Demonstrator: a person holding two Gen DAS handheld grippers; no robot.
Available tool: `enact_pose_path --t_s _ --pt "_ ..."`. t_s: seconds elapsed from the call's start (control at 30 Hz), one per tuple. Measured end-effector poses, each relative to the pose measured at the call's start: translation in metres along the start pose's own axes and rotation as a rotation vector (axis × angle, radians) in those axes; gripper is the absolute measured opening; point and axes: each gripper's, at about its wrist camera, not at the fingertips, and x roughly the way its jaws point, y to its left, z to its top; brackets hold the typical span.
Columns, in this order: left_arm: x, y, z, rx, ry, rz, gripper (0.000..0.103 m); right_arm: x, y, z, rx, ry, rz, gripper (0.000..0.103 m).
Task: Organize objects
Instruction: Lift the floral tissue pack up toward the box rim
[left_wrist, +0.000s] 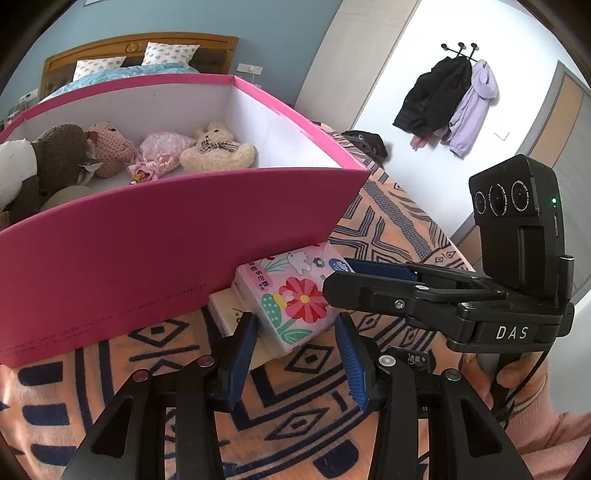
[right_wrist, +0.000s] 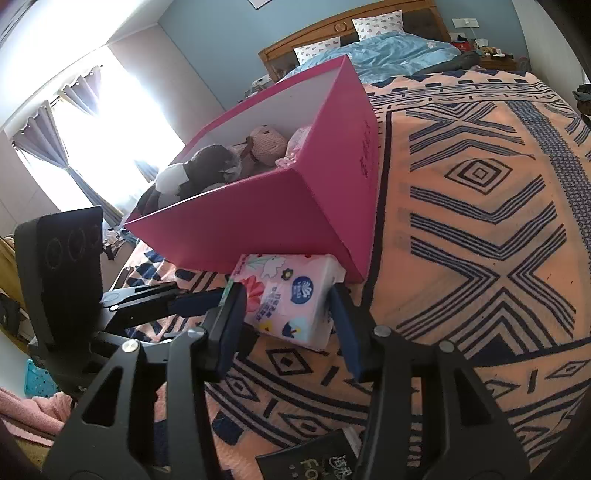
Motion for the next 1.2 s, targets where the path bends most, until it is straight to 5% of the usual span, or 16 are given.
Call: enact_pose_path --t_s 1.2 --pt "-0.077 -0.028 0.007 0.117 -0.147 0.009 0.044 -0.049 0.058 0.008 -0.156 -0.095 0.058 0.05"
